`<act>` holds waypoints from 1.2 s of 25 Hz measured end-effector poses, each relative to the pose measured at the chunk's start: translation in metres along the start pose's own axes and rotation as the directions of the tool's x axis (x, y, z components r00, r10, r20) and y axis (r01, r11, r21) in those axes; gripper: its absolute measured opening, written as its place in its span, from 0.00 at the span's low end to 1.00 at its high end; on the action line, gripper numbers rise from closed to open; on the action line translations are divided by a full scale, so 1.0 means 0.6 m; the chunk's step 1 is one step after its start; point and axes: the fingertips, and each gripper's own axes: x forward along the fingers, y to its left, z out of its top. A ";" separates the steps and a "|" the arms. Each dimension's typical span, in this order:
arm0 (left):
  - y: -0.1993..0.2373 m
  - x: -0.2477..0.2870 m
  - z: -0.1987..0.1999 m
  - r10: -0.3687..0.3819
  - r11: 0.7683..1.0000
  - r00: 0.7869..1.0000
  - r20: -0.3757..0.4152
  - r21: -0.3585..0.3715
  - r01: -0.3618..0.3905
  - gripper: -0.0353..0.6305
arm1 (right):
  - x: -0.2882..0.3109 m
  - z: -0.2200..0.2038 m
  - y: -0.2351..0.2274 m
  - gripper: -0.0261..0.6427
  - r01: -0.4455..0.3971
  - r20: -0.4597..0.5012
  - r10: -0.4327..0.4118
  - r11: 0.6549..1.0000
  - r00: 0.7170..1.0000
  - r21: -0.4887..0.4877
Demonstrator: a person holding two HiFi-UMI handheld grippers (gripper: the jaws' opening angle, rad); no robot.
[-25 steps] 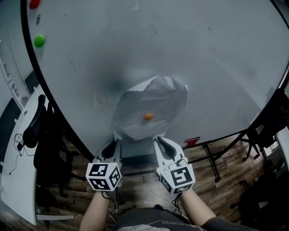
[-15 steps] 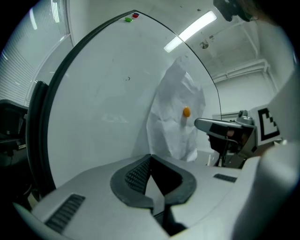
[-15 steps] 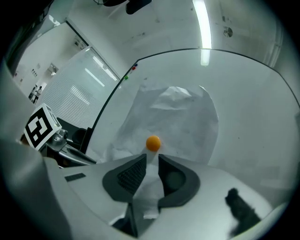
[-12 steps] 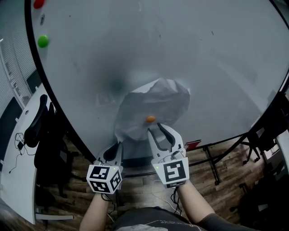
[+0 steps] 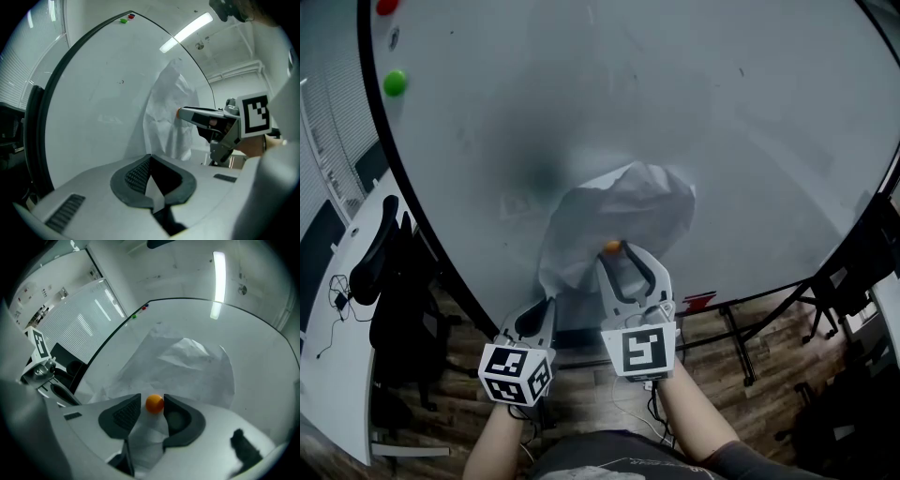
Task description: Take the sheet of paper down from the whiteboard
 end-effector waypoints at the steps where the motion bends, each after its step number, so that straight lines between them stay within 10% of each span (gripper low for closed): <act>1: 0.000 -0.001 0.000 -0.001 1.000 1.000 0.001 0.000 0.001 0.07 | 0.001 -0.001 -0.001 0.25 0.019 -0.009 -0.020 0.999 1.000 -0.034; 10: 0.002 -0.008 0.000 -0.016 1.000 1.000 0.003 -0.004 0.016 0.07 | 0.009 -0.012 -0.006 0.24 0.146 -0.059 -0.158 0.976 0.986 -0.161; 30: -0.009 -0.018 -0.004 0.049 0.999 0.999 0.010 0.000 -0.049 0.07 | -0.039 -0.043 -0.007 0.23 0.060 -0.072 -0.067 0.994 0.995 -0.092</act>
